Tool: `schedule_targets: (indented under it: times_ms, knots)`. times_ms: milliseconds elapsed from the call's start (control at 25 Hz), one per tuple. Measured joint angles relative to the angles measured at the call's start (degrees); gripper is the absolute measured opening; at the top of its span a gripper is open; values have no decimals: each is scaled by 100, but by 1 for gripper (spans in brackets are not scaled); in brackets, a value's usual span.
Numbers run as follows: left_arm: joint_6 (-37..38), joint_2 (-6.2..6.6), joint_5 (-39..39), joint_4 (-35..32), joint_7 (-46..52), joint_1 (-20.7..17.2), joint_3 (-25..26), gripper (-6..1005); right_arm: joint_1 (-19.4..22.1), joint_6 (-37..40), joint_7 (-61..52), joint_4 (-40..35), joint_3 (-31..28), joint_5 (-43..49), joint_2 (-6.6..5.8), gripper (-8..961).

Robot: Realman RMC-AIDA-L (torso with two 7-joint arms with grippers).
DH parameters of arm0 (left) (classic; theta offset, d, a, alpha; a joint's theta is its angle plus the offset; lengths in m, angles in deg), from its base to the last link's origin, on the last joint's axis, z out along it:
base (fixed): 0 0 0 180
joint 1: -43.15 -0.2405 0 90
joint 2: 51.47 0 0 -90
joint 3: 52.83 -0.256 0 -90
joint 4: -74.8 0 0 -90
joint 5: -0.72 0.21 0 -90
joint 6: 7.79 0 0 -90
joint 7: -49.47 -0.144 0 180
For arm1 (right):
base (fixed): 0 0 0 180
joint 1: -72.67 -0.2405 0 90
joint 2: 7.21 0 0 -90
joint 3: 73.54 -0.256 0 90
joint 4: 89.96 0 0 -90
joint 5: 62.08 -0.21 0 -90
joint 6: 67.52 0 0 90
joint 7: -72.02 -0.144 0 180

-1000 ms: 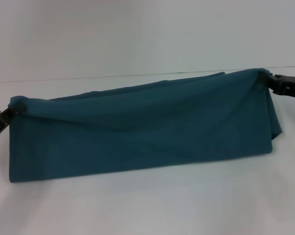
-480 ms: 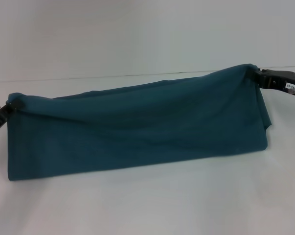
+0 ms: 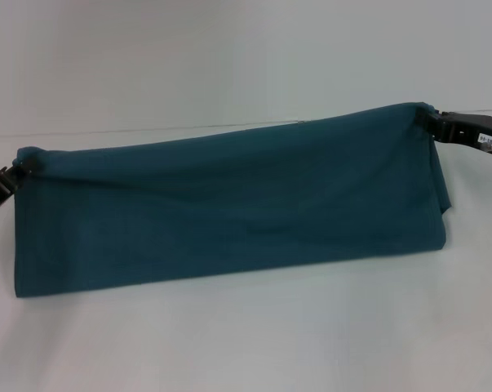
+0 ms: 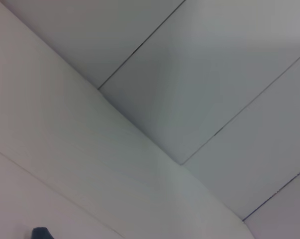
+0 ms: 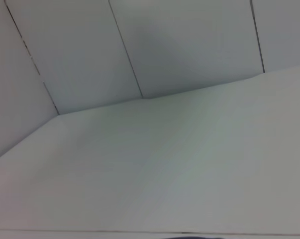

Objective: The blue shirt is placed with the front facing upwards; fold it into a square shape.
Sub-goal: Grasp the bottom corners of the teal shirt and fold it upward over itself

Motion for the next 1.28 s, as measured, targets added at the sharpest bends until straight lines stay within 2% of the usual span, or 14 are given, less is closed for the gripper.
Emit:
schedule_targets:
  times_ms: [160, 440, 1280]
  knots:
    - [-169, 1, 0, 0, -9, 67, 6, 127, -76, -96, 1, 81, 0, 0, -14, 79]
    - [-386, -37, 0, -1, -55, 124, 28, 128, -285, -306, 48, 462, 5, 3, -131, 102]
    - [-740, -44, -15, -16, -140, 280, 36, 129, -399, -714, 31, 563, 9, 1, -93, 171]
